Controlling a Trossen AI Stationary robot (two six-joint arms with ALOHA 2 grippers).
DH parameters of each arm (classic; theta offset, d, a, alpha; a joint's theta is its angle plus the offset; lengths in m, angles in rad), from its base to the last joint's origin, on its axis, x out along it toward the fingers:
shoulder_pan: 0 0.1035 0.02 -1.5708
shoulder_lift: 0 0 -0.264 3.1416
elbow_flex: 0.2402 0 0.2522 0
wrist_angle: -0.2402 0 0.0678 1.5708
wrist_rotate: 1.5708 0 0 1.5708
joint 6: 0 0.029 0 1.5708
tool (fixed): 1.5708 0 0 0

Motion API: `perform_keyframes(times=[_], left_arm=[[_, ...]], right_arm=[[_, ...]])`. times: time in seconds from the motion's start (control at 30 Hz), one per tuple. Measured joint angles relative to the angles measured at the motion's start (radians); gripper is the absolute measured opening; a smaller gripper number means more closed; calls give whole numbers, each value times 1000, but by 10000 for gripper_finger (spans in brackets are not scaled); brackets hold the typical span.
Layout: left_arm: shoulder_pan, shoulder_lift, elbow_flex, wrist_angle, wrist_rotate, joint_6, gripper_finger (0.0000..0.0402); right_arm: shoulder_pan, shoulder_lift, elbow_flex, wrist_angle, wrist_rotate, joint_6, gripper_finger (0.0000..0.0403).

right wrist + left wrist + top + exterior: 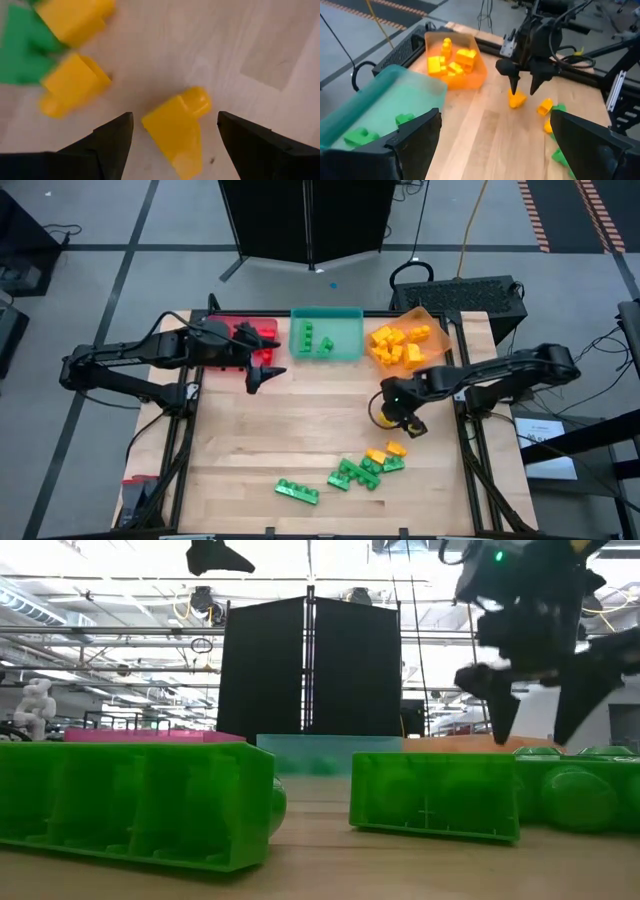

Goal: Sort blocks
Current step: Put the yellow game piece into the orange bin

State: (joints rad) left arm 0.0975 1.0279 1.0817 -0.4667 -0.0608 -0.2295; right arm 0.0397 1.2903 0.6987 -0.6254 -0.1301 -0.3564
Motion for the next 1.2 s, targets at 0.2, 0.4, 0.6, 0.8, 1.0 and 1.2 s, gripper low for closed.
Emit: perform_keyframes(times=[0.2,0.4,0.6,0.8,1.0,1.2], left_arm=[[0,0,0,-22,1,2,373],[0,0,0,-24,4,5,373],[0,0,0,-55,4,4,373],[0,0,0,-47,-36,9,373],[0,-4,0,-35,-66,26,373],[0,-6,0,-16,-79,28,373]], right_arm=[[4,138,0,4,36,-27,286],[4,260,5,70,83,7,249],[2,256,4,89,84,77,139],[-33,151,18,173,128,205,139],[-126,-56,25,281,199,308,139],[-326,-212,27,280,420,324,139]])
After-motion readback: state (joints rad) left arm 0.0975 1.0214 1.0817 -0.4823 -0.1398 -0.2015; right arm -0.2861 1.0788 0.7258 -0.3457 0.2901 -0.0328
